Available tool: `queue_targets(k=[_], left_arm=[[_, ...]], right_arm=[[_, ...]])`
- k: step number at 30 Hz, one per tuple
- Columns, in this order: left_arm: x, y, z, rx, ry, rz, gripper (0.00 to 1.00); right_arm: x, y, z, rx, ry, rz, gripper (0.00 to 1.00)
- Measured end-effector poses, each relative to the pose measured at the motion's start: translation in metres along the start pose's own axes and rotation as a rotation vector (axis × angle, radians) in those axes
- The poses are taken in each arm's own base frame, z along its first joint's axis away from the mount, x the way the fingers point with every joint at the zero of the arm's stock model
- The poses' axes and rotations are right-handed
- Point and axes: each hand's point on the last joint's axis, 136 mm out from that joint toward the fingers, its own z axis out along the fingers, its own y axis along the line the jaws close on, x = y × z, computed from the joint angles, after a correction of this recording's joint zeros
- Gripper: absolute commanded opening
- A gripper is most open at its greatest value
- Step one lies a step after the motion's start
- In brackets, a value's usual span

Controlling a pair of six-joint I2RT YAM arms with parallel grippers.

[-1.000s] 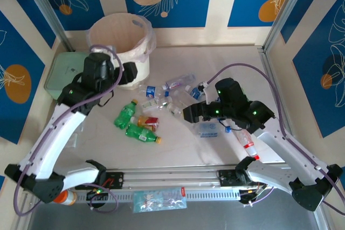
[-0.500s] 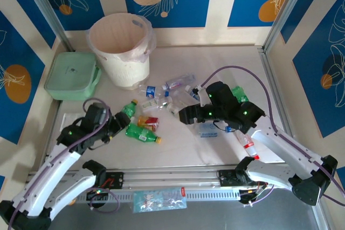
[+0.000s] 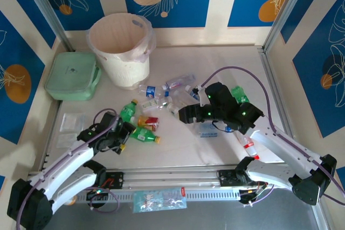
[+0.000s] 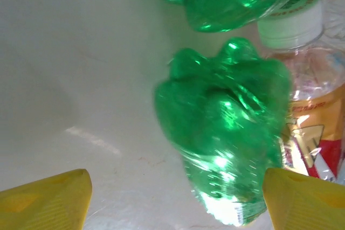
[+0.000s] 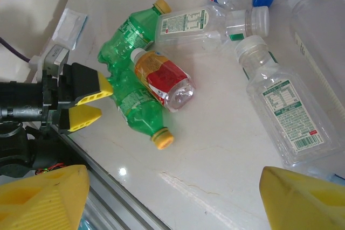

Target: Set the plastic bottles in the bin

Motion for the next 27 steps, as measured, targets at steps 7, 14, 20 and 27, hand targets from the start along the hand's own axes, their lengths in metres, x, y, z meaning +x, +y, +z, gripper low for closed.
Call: queue_targets(k=[7, 14, 20, 27], left_arm=[[-0.006, -0.027, 0.005, 0.095, -0.022, 0.005, 0.83], [-0.006, -0.028, 0.022, 0.061, -0.011, 0.011, 0.81], [-0.004, -0.019, 0.035, 0.005, -0.008, 0.022, 0.75], [-0.011, -0.016, 0.037, -0.015, -0.047, 0.034, 0.65]], right_arm=[[-0.002, 0.001, 0.004, -0.011, -0.01, 0.001, 0.83], [-0.001, -0.001, 0.008, -0.018, -0.002, 0.012, 0.83], [0.002, -0.005, 0.014, -0.011, 0.014, 0.02, 0.83], [0.001, -0.006, 0.014, -0.011, 0.01, 0.023, 0.83]])
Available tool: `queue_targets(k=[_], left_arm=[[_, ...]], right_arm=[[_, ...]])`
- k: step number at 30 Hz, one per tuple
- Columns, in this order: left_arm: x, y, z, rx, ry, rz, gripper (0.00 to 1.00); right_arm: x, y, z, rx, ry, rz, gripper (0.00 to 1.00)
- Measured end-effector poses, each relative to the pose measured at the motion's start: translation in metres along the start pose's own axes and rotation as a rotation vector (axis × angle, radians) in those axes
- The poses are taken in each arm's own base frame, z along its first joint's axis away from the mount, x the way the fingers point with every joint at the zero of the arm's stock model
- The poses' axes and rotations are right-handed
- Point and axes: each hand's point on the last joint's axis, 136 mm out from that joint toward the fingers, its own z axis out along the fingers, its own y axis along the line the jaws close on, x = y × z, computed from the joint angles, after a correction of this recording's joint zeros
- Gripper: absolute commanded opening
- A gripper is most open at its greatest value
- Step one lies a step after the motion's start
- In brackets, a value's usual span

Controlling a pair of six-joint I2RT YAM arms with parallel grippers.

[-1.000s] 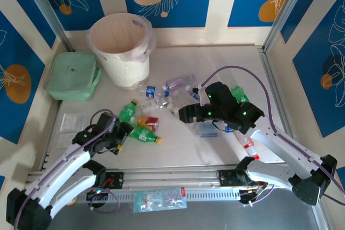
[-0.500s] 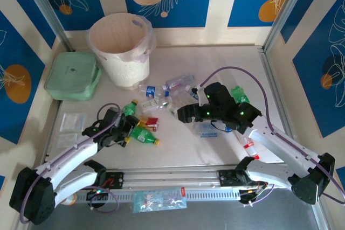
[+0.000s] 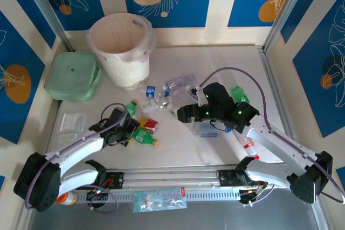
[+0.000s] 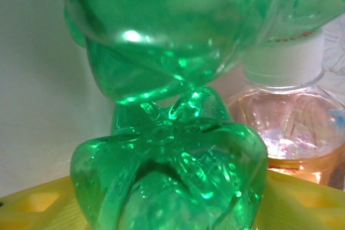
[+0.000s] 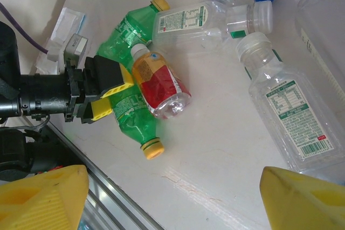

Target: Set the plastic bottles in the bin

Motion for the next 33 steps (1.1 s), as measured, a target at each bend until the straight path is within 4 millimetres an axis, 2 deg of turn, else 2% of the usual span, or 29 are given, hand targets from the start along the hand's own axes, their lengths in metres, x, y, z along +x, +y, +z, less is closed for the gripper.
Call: queue_targets(k=[9, 14, 16, 19, 22, 26, 33], left_arm=[[-0.003, 0.001, -0.003, -0.001, -0.02, 0.019, 0.59], [-0.003, 0.002, -0.012, 0.009, -0.024, 0.048, 0.56], [-0.002, 0.002, -0.016, 0.015, -0.024, 0.074, 0.52], [0.0, -0.001, -0.022, 0.041, -0.02, 0.111, 0.47], [0.002, -0.007, -0.03, 0.078, -0.013, 0.156, 0.46], [0.002, -0.025, -0.051, 0.127, -0.023, 0.243, 0.47], [0.006, -0.088, -0.111, 0.395, -0.087, 0.5, 0.46]], right_arm=[[-0.001, -0.002, 0.0, 0.002, -0.004, 0.005, 0.84], [-0.001, -0.001, -0.001, -0.004, -0.002, 0.005, 0.83], [-0.001, 0.0, -0.003, -0.008, -0.006, 0.004, 0.84], [-0.003, 0.001, -0.006, -0.013, -0.018, 0.002, 0.83], [-0.004, 0.002, -0.008, -0.016, -0.024, 0.0, 0.84], [-0.003, 0.003, -0.008, -0.021, -0.022, 0.0, 0.84], [-0.002, 0.005, -0.009, -0.033, -0.016, -0.008, 0.84]])
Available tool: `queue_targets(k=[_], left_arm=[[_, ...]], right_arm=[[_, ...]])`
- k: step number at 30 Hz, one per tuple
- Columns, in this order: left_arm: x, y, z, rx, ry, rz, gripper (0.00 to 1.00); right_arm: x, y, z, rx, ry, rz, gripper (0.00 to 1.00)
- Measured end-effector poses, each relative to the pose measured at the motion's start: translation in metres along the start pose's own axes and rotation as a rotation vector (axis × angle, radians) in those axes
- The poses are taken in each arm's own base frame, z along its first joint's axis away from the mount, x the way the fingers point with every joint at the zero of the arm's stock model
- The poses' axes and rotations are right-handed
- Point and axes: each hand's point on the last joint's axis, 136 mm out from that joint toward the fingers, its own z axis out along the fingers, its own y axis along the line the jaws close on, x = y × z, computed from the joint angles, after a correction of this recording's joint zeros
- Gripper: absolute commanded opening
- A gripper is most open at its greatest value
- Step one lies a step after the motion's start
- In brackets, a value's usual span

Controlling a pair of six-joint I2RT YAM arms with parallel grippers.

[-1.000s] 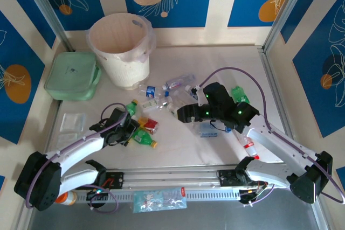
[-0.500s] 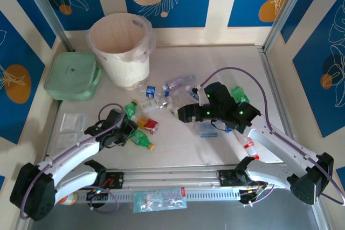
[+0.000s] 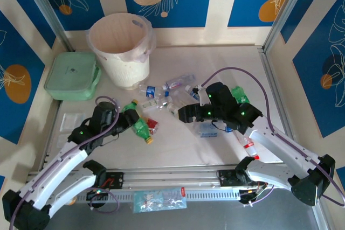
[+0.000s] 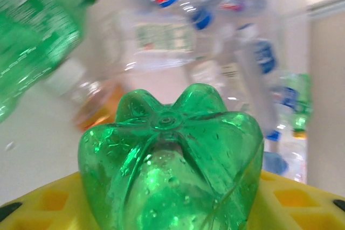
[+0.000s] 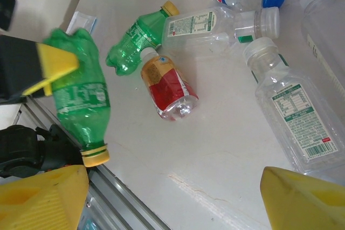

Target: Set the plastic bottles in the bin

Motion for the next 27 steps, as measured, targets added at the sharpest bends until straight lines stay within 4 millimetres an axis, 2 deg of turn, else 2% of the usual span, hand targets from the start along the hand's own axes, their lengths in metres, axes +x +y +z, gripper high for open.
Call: queue_targets(k=[4, 7, 12, 16, 22, 27], left_arm=[[-0.016, -0.042, -0.014, 0.103, -0.009, 0.149, 0.44], [-0.031, -0.073, -0.019, 0.146, -0.018, 0.25, 0.44], [-0.052, -0.105, -0.031, 0.166, -0.047, 0.376, 0.44], [-0.08, -0.137, -0.037, 0.167, -0.094, 0.463, 0.44], [-0.129, -0.165, -0.031, 0.098, -0.195, 0.519, 0.42], [-0.187, -0.17, -0.031, 0.001, -0.328, 0.485, 0.42]], right_arm=[[-0.002, 0.004, -0.002, -0.015, 0.0, -0.006, 0.84], [-0.01, 0.015, -0.01, -0.048, -0.017, -0.023, 0.84], [-0.024, 0.035, -0.027, -0.109, -0.06, -0.06, 0.84], [-0.042, 0.05, -0.041, -0.135, -0.1, -0.105, 0.83], [-0.077, 0.073, -0.059, -0.149, -0.166, -0.172, 0.83], [-0.085, 0.07, -0.063, -0.096, -0.19, -0.22, 0.82]])
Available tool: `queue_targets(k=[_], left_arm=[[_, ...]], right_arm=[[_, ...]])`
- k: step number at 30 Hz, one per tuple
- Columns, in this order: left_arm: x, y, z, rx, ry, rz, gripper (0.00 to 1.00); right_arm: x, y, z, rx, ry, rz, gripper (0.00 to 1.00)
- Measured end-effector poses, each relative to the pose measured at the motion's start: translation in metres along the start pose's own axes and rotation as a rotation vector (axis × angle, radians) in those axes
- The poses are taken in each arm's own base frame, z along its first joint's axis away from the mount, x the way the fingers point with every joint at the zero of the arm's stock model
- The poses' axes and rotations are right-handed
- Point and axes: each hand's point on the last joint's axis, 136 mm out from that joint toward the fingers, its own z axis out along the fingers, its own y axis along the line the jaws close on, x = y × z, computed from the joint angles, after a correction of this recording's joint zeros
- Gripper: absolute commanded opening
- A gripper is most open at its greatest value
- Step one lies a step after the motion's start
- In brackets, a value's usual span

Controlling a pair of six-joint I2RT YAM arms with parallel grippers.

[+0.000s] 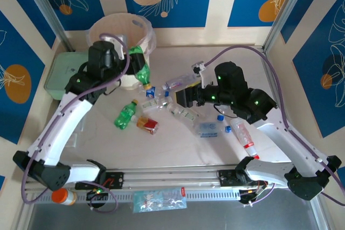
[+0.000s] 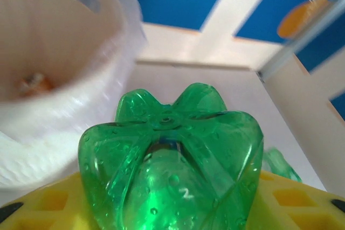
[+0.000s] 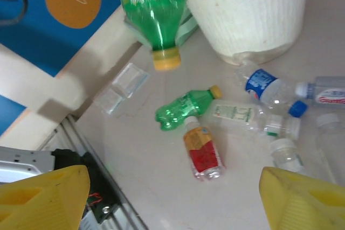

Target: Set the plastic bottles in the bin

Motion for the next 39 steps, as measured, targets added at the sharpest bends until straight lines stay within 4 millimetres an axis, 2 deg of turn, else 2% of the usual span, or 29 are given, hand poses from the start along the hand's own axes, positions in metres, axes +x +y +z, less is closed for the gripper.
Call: queue_targets(k=[3, 7, 10, 15, 19, 24, 28, 32, 37, 39], left_arm=[[-0.034, 0.016, 0.006, -0.074, -0.082, -0.018, 0.42], [-0.077, 0.028, 0.011, -0.146, -0.189, -0.04, 0.4], [-0.103, 0.039, 0.016, -0.204, -0.254, -0.057, 0.4], [-0.127, 0.071, 0.034, -0.319, -0.322, -0.1, 0.41], [-0.137, 0.095, 0.058, -0.38, -0.343, -0.128, 0.43], [-0.15, 0.115, 0.09, -0.407, -0.357, -0.171, 0.48], [-0.146, 0.136, 0.117, -0.431, -0.329, -0.217, 0.48], [-0.121, 0.164, 0.144, -0.463, -0.249, -0.274, 0.49], [-0.079, 0.192, 0.181, -0.479, -0.12, -0.336, 0.73], [-0.064, 0.198, 0.191, -0.481, -0.077, -0.364, 0.79]], right_arm=[[-0.011, -0.006, -0.005, 0.067, -0.015, -0.051, 0.83], [-0.033, -0.006, -0.015, 0.117, -0.051, -0.102, 0.83], [-0.037, -0.006, -0.02, 0.13, -0.058, -0.117, 0.83], [-0.023, -0.012, -0.018, 0.146, -0.017, -0.108, 0.83], [-0.001, -0.024, -0.017, 0.179, 0.034, -0.083, 0.83], [0.027, -0.04, -0.021, 0.222, 0.09, -0.011, 0.83], [0.05, -0.048, -0.025, 0.248, 0.137, 0.054, 0.82], [0.064, -0.056, -0.029, 0.28, 0.164, 0.104, 0.83], [0.073, -0.068, -0.036, 0.323, 0.155, 0.17, 0.83], [0.078, -0.077, -0.037, 0.35, 0.152, 0.208, 0.83]])
